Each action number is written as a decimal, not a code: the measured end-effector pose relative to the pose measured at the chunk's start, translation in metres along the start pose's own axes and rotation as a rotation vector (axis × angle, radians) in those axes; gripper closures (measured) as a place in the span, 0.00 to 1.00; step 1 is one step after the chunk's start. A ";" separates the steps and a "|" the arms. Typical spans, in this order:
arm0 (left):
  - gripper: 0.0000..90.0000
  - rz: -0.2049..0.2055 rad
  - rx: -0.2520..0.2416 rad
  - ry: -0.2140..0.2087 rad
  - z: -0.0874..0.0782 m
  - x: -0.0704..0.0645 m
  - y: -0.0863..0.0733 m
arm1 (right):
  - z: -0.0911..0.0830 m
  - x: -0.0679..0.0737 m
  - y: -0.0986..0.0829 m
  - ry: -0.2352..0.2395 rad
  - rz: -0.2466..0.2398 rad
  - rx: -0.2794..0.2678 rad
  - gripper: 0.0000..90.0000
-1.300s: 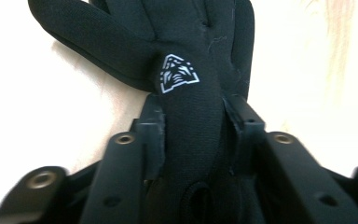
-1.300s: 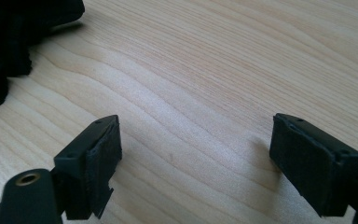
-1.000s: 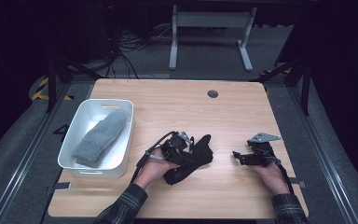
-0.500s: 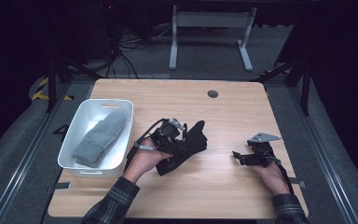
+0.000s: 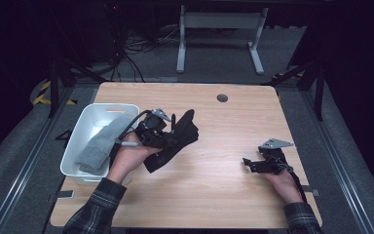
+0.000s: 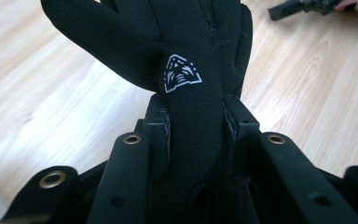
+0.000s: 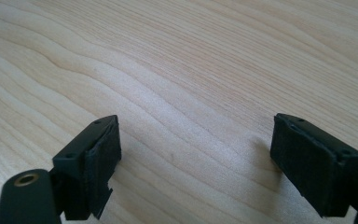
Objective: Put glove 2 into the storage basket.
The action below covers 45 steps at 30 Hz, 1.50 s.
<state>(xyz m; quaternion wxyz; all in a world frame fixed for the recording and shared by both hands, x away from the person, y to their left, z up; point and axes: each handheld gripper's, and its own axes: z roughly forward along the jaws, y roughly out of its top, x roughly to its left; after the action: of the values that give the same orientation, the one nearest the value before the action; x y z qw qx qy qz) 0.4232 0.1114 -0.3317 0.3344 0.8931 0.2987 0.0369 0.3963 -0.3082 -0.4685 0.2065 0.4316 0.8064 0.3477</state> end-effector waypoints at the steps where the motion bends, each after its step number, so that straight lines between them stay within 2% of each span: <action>1: 0.76 -0.009 -0.004 0.009 -0.007 0.004 -0.001 | 0.000 0.000 0.000 0.000 0.000 0.000 0.19; 5: 0.76 -0.028 -0.017 0.048 -0.026 0.016 -0.006 | 0.000 0.000 0.000 0.000 0.000 0.000 0.19; 10: 0.76 -0.074 -0.029 0.096 -0.047 0.038 -0.019 | 0.000 0.000 0.000 0.000 0.000 0.000 0.19; 15: 0.76 -0.135 -0.034 0.144 -0.066 0.061 -0.039 | 0.000 0.000 0.000 0.000 0.000 0.000 0.18; 17: 0.76 -0.162 -0.025 0.161 -0.075 0.074 -0.052 | 0.000 0.000 0.000 0.000 0.001 -0.001 0.19; 18: 0.76 -0.162 -0.025 0.161 -0.075 0.074 -0.052 | 0.000 0.000 0.000 0.000 0.001 -0.001 0.19; 21: 0.76 -0.202 -0.015 0.181 -0.084 0.089 -0.070 | 0.000 0.000 0.000 0.000 0.001 -0.001 0.18; 22: 0.76 -0.202 -0.015 0.181 -0.084 0.089 -0.070 | 0.000 0.000 0.000 0.000 0.001 -0.001 0.18; 26: 0.76 -0.254 0.004 0.207 -0.091 0.104 -0.091 | 0.000 0.000 0.000 0.000 0.001 -0.001 0.19; 28: 0.76 -0.261 0.005 0.213 -0.091 0.107 -0.095 | 0.000 0.000 0.000 0.000 0.001 0.000 0.19; 31: 0.76 -0.278 0.021 0.206 -0.088 0.115 -0.107 | 0.000 0.000 0.000 0.000 0.002 0.000 0.18; 35: 0.75 -0.287 0.052 0.220 -0.084 0.120 -0.112 | 0.000 0.000 0.000 0.000 0.002 0.000 0.19; 41: 0.74 -0.310 0.057 0.199 -0.077 0.128 -0.119 | 0.000 0.000 0.000 0.000 0.002 0.000 0.19; 44: 0.71 -0.316 0.063 0.203 -0.073 0.130 -0.122 | 0.000 0.000 0.000 0.000 0.001 0.000 0.19; 45: 0.62 -0.320 0.079 0.223 -0.070 0.131 -0.123 | 0.000 0.000 0.000 0.000 0.001 -0.001 0.19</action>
<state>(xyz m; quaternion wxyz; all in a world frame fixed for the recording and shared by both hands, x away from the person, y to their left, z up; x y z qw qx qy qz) 0.4492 0.2980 -0.3709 0.2656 0.8371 0.4731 0.0703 0.3963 -0.3081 -0.4685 0.2065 0.4320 0.8060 0.3480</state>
